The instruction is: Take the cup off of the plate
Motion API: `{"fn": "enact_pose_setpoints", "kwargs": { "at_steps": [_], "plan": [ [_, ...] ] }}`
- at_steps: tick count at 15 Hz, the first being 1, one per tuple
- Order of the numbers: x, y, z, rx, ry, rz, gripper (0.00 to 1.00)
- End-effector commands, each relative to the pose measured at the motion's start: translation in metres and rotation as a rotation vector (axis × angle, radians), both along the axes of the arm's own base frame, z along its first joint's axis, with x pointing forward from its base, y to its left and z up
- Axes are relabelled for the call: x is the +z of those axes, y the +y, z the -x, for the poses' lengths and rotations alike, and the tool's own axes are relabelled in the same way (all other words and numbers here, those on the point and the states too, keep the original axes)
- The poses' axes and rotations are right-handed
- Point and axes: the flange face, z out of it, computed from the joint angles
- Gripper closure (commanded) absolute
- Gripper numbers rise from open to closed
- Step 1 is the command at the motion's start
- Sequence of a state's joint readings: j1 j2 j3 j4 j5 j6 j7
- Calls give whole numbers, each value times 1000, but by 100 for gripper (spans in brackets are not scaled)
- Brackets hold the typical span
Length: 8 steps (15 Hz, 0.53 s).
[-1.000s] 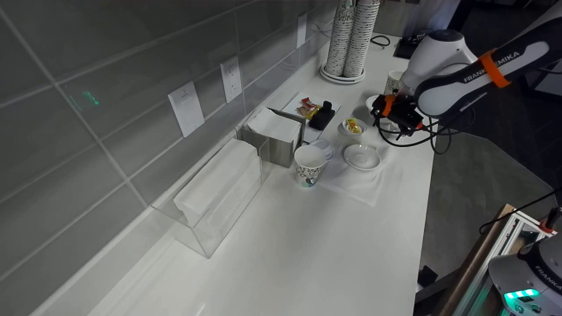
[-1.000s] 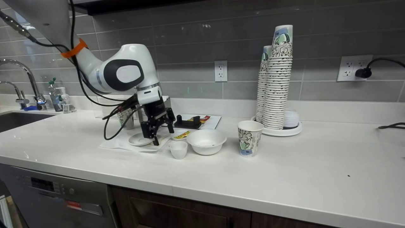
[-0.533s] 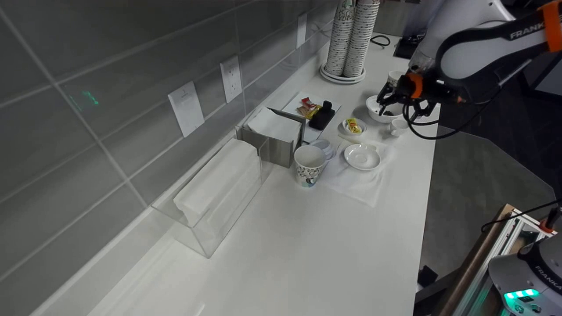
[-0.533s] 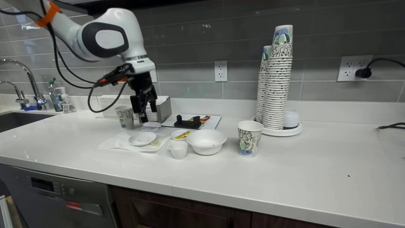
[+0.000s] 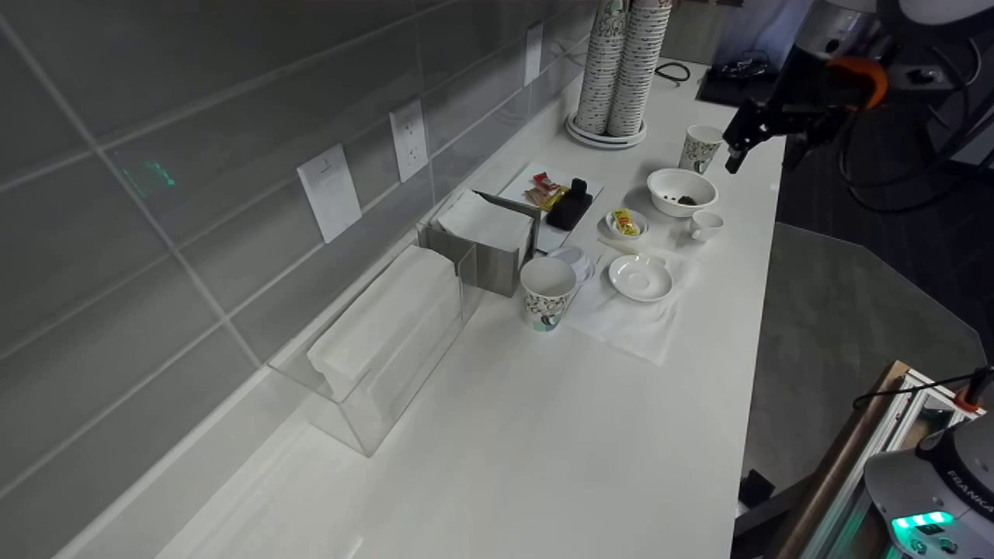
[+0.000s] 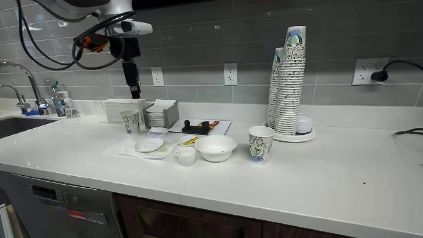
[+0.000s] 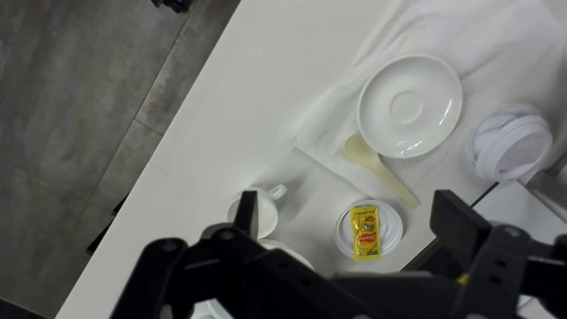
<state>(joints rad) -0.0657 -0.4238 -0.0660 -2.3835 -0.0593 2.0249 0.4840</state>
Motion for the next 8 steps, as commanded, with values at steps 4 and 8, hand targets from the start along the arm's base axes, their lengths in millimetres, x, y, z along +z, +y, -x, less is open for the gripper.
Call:
{"fn": "enact_pose_setpoints", "kwargs": {
  "at_steps": [4,8],
  "plan": [
    [8,-2,5,62,14,5,0],
    [6,0,4,64,20,7,0]
  ]
}}
